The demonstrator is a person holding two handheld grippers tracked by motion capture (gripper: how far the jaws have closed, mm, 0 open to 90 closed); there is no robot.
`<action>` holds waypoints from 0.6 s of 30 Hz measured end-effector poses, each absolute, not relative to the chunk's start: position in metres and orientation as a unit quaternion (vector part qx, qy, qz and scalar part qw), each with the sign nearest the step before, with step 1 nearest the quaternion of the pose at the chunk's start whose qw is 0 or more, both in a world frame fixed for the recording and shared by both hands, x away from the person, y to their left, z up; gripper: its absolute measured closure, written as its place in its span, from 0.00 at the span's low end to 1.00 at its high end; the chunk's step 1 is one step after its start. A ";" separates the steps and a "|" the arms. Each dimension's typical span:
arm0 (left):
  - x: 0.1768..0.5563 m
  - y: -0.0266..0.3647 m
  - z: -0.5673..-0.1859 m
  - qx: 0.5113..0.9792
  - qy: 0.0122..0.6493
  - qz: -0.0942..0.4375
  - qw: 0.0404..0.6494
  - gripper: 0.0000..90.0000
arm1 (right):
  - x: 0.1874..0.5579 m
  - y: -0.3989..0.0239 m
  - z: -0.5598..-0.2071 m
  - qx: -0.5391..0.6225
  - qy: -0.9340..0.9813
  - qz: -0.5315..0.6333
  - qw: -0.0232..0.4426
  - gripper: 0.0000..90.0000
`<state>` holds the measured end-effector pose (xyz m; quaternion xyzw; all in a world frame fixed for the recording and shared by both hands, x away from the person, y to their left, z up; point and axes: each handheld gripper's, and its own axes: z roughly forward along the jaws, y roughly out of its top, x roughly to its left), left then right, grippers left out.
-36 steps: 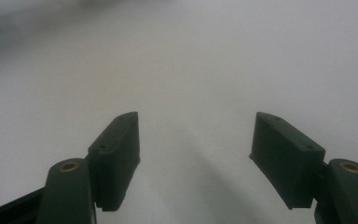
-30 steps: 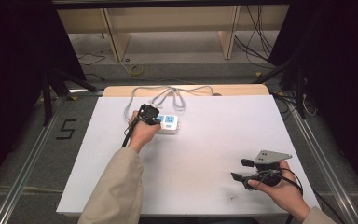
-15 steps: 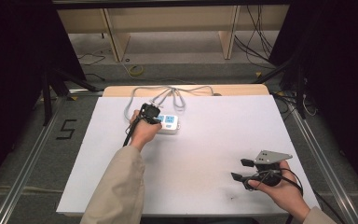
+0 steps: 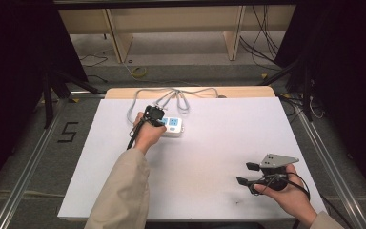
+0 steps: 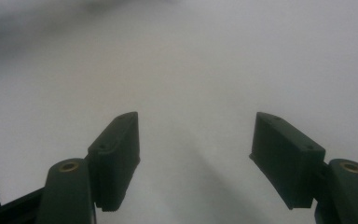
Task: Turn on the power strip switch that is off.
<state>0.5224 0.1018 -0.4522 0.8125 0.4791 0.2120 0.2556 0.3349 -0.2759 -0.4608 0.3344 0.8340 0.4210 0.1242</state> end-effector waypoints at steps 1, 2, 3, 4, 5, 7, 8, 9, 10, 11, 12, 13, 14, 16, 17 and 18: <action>0.522 0.102 -0.452 0.811 0.481 0.212 0.257 1.00 | 0.335 -0.276 -0.461 0.335 0.834 0.421 0.124 0.36; 0.523 0.102 -0.452 0.811 0.482 0.210 0.256 1.00 | 0.335 -0.276 -0.461 0.335 0.834 0.421 0.124 0.36; 0.523 0.102 -0.452 0.809 0.485 0.208 0.259 1.00 | 0.335 -0.276 -0.461 0.334 0.834 0.421 0.124 0.36; 0.523 0.102 -0.452 0.809 0.486 0.206 0.258 1.00 | 0.335 -0.276 -0.461 0.334 0.834 0.421 0.124 0.36; 0.524 0.102 -0.452 0.808 0.487 0.206 0.258 1.00 | 0.335 -0.276 -0.461 0.334 0.834 0.422 0.124 0.36; 0.524 0.101 -0.452 0.809 0.487 0.205 0.256 1.00 | 0.335 -0.276 -0.461 0.333 0.834 0.422 0.124 0.36; 0.524 0.101 -0.451 0.810 0.487 0.205 0.254 1.00 | 0.335 -0.276 -0.461 0.333 0.835 0.421 0.123 0.36; 0.524 0.101 -0.451 0.810 0.487 0.205 0.253 1.00 | 0.335 -0.276 -0.461 0.333 0.835 0.421 0.123 0.36; 0.524 0.101 -0.451 0.811 0.487 0.204 0.253 1.00 | 0.335 -0.276 -0.461 0.333 0.835 0.421 0.123 0.36; 0.525 0.101 -0.451 0.811 0.488 0.203 0.253 1.00 | 0.335 -0.276 -0.461 0.332 0.835 0.421 0.123 0.36; 0.525 0.101 -0.451 0.810 0.489 0.202 0.252 1.00 | 0.335 -0.276 -0.461 0.332 0.835 0.421 0.123 0.36; 0.525 0.101 -0.451 0.811 0.489 0.202 0.251 1.00 | 0.335 -0.275 -0.461 0.333 0.834 0.421 0.123 0.36; 0.525 0.101 -0.451 0.811 0.489 0.201 0.250 1.00 | 0.335 -0.275 -0.461 0.333 0.835 0.421 0.122 0.36; 0.525 0.100 -0.450 0.811 0.489 0.202 0.247 1.00 | 0.334 -0.275 -0.461 0.333 0.835 0.421 0.122 0.36; 0.525 0.100 -0.450 0.811 0.490 0.203 0.247 1.00 | 0.334 -0.275 -0.461 0.333 0.835 0.421 0.122 0.36; 0.526 0.100 -0.450 0.812 0.489 0.203 0.246 1.00 | 0.335 -0.275 -0.461 0.333 0.835 0.421 0.122 0.36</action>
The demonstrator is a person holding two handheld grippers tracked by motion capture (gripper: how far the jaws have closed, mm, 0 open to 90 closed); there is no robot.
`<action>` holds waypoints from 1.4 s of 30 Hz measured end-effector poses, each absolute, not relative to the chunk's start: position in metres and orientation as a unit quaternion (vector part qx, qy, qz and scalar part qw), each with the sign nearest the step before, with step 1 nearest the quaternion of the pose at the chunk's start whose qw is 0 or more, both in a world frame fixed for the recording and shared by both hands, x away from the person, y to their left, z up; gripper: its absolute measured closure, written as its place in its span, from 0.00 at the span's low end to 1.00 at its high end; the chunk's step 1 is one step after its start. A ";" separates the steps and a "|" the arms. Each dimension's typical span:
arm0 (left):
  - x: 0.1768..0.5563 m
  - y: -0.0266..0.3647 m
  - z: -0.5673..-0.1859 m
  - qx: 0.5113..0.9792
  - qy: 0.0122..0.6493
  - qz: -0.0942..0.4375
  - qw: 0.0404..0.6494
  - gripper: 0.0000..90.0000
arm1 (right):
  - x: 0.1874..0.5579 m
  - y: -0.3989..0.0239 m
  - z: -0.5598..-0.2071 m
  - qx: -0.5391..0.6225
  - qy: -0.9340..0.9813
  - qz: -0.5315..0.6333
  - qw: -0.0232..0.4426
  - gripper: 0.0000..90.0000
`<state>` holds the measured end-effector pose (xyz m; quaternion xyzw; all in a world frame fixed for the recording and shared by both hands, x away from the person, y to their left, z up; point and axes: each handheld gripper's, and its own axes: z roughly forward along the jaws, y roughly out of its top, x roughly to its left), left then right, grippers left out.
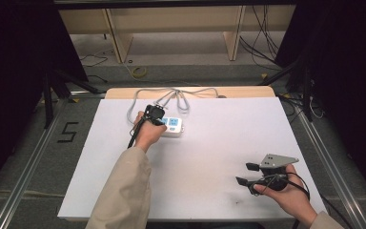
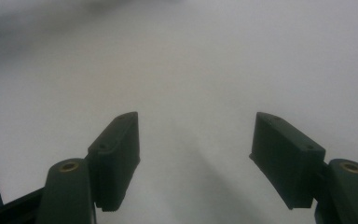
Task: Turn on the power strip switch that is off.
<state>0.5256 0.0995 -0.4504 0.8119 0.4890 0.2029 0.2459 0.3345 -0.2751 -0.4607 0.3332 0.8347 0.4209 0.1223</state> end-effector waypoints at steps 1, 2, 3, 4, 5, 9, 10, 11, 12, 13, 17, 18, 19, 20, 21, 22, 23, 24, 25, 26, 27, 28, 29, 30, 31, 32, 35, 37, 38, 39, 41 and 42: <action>0.526 0.099 -0.450 0.812 0.489 0.203 0.245 1.00 | 0.334 -0.275 -0.461 0.333 0.835 0.421 0.122 0.36; 0.526 0.099 -0.450 0.812 0.490 0.201 0.245 1.00 | 0.334 -0.275 -0.461 0.333 0.835 0.421 0.122 0.36; 0.526 0.099 -0.450 0.812 0.490 0.200 0.244 1.00 | 0.334 -0.275 -0.460 0.333 0.835 0.421 0.122 0.36; 0.527 0.099 -0.450 0.814 0.490 0.199 0.241 1.00 | 0.334 -0.275 -0.460 0.333 0.835 0.421 0.122 0.36; 0.527 0.099 -0.449 0.814 0.490 0.199 0.240 1.00 | 0.334 -0.275 -0.460 0.332 0.835 0.421 0.123 0.36; 0.527 0.098 -0.449 0.814 0.490 0.201 0.238 1.00 | 0.334 -0.275 -0.460 0.332 0.834 0.422 0.123 0.36; 0.527 0.098 -0.449 0.814 0.490 0.201 0.238 1.00 | 0.334 -0.275 -0.460 0.331 0.835 0.422 0.123 0.36; 0.527 0.098 -0.449 0.815 0.490 0.201 0.237 1.00 | 0.334 -0.275 -0.460 0.331 0.835 0.422 0.123 0.36; 0.527 0.098 -0.449 0.815 0.489 0.202 0.236 1.00 | 0.334 -0.275 -0.460 0.331 0.835 0.422 0.123 0.36; 0.527 0.097 -0.449 0.816 0.488 0.203 0.235 1.00 | 0.334 -0.275 -0.460 0.331 0.835 0.421 0.123 0.36; 0.527 0.098 -0.449 0.815 0.490 0.200 0.235 1.00 | 0.334 -0.275 -0.460 0.331 0.835 0.421 0.123 0.36; 0.528 0.098 -0.449 0.815 0.491 0.199 0.235 1.00 | 0.334 -0.275 -0.460 0.331 0.835 0.421 0.123 0.36; 0.528 0.098 -0.449 0.814 0.492 0.199 0.235 1.00 | 0.334 -0.275 -0.460 0.331 0.835 0.421 0.123 0.36; 0.528 0.098 -0.449 0.815 0.492 0.199 0.234 1.00 | 0.334 -0.275 -0.460 0.331 0.836 0.421 0.122 0.36; 0.528 0.097 -0.450 0.815 0.491 0.199 0.233 1.00 | 0.334 -0.275 -0.460 0.331 0.835 0.421 0.122 0.36; 0.528 0.097 -0.450 0.815 0.491 0.199 0.233 1.00 | 0.334 -0.275 -0.460 0.331 0.835 0.421 0.122 0.36; 0.528 0.097 -0.449 0.815 0.492 0.200 0.232 1.00 | 0.334 -0.275 -0.460 0.331 0.835 0.421 0.122 0.36; 0.528 0.096 -0.450 0.814 0.492 0.202 0.232 1.00 | 0.334 -0.275 -0.460 0.331 0.835 0.421 0.122 0.36; 0.529 0.096 -0.449 0.816 0.490 0.202 0.231 1.00 | 0.334 -0.275 -0.460 0.331 0.835 0.421 0.123 0.36; 0.529 0.096 -0.450 0.815 0.491 0.201 0.233 1.00 | 0.334 -0.275 -0.460 0.331 0.836 0.421 0.122 0.36; 0.529 0.096 -0.450 0.814 0.493 0.199 0.234 1.00 | 0.334 -0.275 -0.460 0.331 0.836 0.421 0.122 0.36; 0.530 0.095 -0.450 0.814 0.493 0.198 0.236 1.00 | 0.334 -0.275 -0.460 0.331 0.836 0.421 0.123 0.36; 0.530 0.094 -0.450 0.812 0.495 0.195 0.239 1.00 | 0.334 -0.275 -0.460 0.331 0.836 0.421 0.123 0.36; 0.530 0.093 -0.450 0.817 0.489 0.198 0.232 1.00 | 0.334 -0.275 -0.460 0.331 0.835 0.422 0.123 0.36; 0.529 0.088 -0.450 0.825 0.476 0.215 0.217 1.00 | 0.334 -0.275 -0.460 0.331 0.835 0.421 0.123 0.36; 0.529 0.088 -0.450 0.825 0.476 0.215 0.217 1.00 | 0.334 -0.275 -0.460 0.331 0.835 0.421 0.123 0.36; 0.528 0.085 -0.450 0.826 0.473 0.224 0.208 1.00 | 0.334 -0.275 -0.460 0.331 0.835 0.422 0.123 0.36; 0.528 0.089 -0.450 0.821 0.482 0.214 0.218 1.00 | 0.333 -0.275 -0.459 0.329 0.835 0.423 0.124 0.36; 0.529 0.090 -0.450 0.817 0.487 0.210 0.224 1.00 | 0.333 -0.276 -0.459 0.329 0.835 0.423 0.124 0.36; 0.529 0.091 -0.450 0.816 0.490 0.206 0.227 1.00 | 0.333 -0.276 -0.459 0.330 0.835 0.422 0.125 0.36; 0.529 0.091 -0.450 0.813 0.494 0.204 0.230 1.00 | 0.333 -0.276 -0.460 0.330 0.835 0.422 0.124 0.36; 0.529 0.092 -0.450 0.814 0.494 0.203 0.230 1.00 | 0.333 -0.276 -0.460 0.331 0.835 0.422 0.123 0.36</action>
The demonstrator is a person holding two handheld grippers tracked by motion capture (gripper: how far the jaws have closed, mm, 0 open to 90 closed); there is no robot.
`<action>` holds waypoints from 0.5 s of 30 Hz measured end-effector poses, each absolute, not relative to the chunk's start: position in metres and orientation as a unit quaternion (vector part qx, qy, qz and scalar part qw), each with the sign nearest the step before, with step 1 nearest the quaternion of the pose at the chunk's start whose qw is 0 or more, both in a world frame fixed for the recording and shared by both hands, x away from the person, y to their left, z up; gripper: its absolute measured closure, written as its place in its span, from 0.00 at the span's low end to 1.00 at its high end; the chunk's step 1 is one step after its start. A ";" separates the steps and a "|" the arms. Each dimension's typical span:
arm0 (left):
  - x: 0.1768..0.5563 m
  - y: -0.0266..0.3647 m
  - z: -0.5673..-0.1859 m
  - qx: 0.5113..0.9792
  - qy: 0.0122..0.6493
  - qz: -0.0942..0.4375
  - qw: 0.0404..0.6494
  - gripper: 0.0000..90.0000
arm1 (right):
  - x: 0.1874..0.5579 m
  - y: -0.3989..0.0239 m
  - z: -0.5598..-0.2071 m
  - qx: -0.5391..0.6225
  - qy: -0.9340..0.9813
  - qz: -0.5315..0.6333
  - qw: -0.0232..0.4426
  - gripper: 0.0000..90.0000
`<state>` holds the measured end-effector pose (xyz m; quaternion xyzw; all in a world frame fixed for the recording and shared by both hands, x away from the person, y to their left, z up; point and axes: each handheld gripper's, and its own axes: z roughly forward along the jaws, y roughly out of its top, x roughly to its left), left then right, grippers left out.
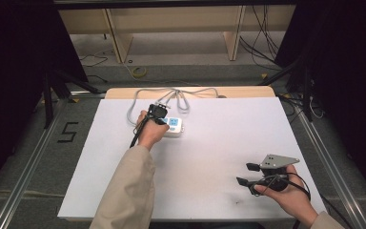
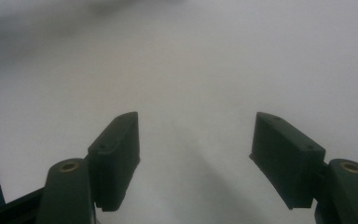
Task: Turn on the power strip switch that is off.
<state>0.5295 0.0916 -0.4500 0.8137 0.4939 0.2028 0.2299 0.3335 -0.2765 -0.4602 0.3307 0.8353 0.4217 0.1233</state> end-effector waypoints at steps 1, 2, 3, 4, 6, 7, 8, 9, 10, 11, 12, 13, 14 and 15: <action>0.530 0.092 -0.450 0.814 0.494 0.201 0.230 1.00 | 0.334 -0.276 -0.460 0.331 0.835 0.422 0.123 0.36; 0.530 0.092 -0.450 0.812 0.496 0.200 0.232 1.00 | 0.334 -0.276 -0.460 0.331 0.835 0.422 0.123 0.36; 0.530 0.093 -0.450 0.812 0.497 0.199 0.234 1.00 | 0.333 -0.276 -0.460 0.332 0.835 0.422 0.123 0.36; 0.530 0.093 -0.450 0.811 0.497 0.201 0.234 1.00 | 0.333 -0.276 -0.460 0.331 0.835 0.422 0.123 0.36; 0.529 0.091 -0.450 0.815 0.490 0.206 0.229 1.00 | 0.334 -0.276 -0.460 0.331 0.835 0.422 0.123 0.36; 0.529 0.092 -0.450 0.815 0.491 0.207 0.229 1.00 | 0.334 -0.276 -0.460 0.331 0.835 0.422 0.123 0.36; 0.529 0.092 -0.450 0.814 0.492 0.205 0.230 1.00 | 0.334 -0.276 -0.460 0.331 0.835 0.422 0.123 0.36; 0.529 0.092 -0.450 0.813 0.493 0.204 0.231 1.00 | 0.334 -0.276 -0.460 0.332 0.835 0.422 0.123 0.36; 0.529 0.092 -0.450 0.813 0.495 0.203 0.232 1.00 | 0.333 -0.276 -0.460 0.332 0.835 0.422 0.123 0.36; 0.529 0.093 -0.450 0.813 0.495 0.203 0.233 1.00 | 0.333 -0.276 -0.460 0.332 0.835 0.422 0.123 0.36; 0.529 0.093 -0.450 0.812 0.495 0.203 0.234 1.00 | 0.333 -0.277 -0.460 0.332 0.834 0.422 0.123 0.36; 0.529 0.093 -0.451 0.811 0.495 0.204 0.236 1.00 | 0.333 -0.277 -0.460 0.332 0.834 0.423 0.123 0.36; 0.528 0.093 -0.451 0.810 0.495 0.205 0.239 1.00 | 0.333 -0.277 -0.460 0.332 0.834 0.424 0.123 0.36; 0.528 0.094 -0.451 0.808 0.496 0.205 0.243 1.00 | 0.334 -0.277 -0.460 0.332 0.834 0.423 0.123 0.36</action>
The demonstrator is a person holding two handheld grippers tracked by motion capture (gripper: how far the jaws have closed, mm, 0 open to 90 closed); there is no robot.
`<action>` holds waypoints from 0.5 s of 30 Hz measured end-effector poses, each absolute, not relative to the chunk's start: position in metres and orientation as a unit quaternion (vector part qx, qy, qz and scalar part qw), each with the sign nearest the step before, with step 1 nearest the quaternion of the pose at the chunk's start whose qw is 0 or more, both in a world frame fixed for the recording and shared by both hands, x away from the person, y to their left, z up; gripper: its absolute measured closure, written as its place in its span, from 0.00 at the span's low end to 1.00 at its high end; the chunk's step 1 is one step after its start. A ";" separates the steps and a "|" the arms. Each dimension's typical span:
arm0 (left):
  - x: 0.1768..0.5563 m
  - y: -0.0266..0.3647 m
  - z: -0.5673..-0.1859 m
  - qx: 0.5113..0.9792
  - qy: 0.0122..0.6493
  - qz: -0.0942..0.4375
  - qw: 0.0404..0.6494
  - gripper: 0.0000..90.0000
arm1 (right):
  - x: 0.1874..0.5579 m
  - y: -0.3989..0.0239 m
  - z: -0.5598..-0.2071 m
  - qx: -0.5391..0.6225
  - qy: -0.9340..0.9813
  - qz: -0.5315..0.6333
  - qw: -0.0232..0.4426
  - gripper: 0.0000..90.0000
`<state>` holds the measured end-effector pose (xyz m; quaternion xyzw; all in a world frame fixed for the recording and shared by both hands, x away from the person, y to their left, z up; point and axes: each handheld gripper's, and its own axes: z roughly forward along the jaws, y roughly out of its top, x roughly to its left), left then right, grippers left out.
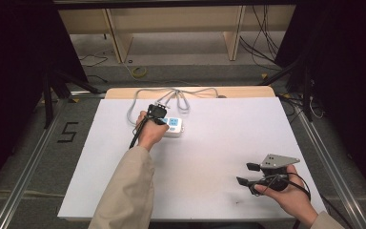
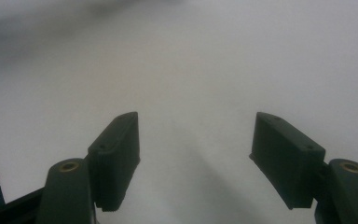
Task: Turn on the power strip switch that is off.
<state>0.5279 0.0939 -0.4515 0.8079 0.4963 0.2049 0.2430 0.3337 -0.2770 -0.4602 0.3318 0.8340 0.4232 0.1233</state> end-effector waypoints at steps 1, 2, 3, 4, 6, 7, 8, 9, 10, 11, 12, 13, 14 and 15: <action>0.528 0.095 -0.452 0.806 0.499 0.203 0.247 1.00 | 0.334 -0.277 -0.460 0.333 0.834 0.423 0.124 0.36; 0.528 0.096 -0.452 0.805 0.499 0.204 0.247 1.00 | 0.334 -0.277 -0.461 0.333 0.834 0.422 0.123 0.36; 0.528 0.097 -0.451 0.805 0.499 0.208 0.245 1.00 | 0.334 -0.277 -0.461 0.334 0.834 0.422 0.123 0.36; 0.528 0.098 -0.452 0.806 0.497 0.214 0.242 1.00 | 0.334 -0.277 -0.461 0.335 0.833 0.422 0.123 0.36; 0.527 0.099 -0.452 0.811 0.489 0.225 0.229 1.00 | 0.334 -0.277 -0.461 0.335 0.833 0.422 0.123 0.36; 0.527 0.101 -0.452 0.811 0.490 0.223 0.231 1.00 | 0.334 -0.277 -0.461 0.335 0.833 0.422 0.123 0.36; 0.527 0.102 -0.452 0.810 0.491 0.219 0.234 1.00 | 0.334 -0.277 -0.461 0.335 0.833 0.422 0.123 0.36; 0.527 0.103 -0.452 0.806 0.495 0.217 0.240 1.00 | 0.334 -0.277 -0.461 0.334 0.835 0.421 0.122 0.36; 0.526 0.103 -0.452 0.805 0.496 0.217 0.243 1.00 | 0.335 -0.277 -0.461 0.334 0.835 0.421 0.122 0.36; 0.526 0.103 -0.453 0.805 0.496 0.217 0.243 1.00 | 0.335 -0.276 -0.461 0.333 0.835 0.421 0.122 0.36; 0.526 0.103 -0.453 0.805 0.495 0.218 0.243 1.00 | 0.334 -0.276 -0.461 0.334 0.835 0.421 0.122 0.36; 0.526 0.103 -0.453 0.805 0.495 0.219 0.242 1.00 | 0.334 -0.276 -0.461 0.334 0.835 0.421 0.122 0.36; 0.526 0.103 -0.453 0.805 0.495 0.218 0.243 1.00 | 0.334 -0.276 -0.461 0.333 0.835 0.421 0.122 0.36; 0.526 0.103 -0.453 0.805 0.495 0.217 0.243 1.00 | 0.334 -0.276 -0.461 0.333 0.835 0.421 0.122 0.36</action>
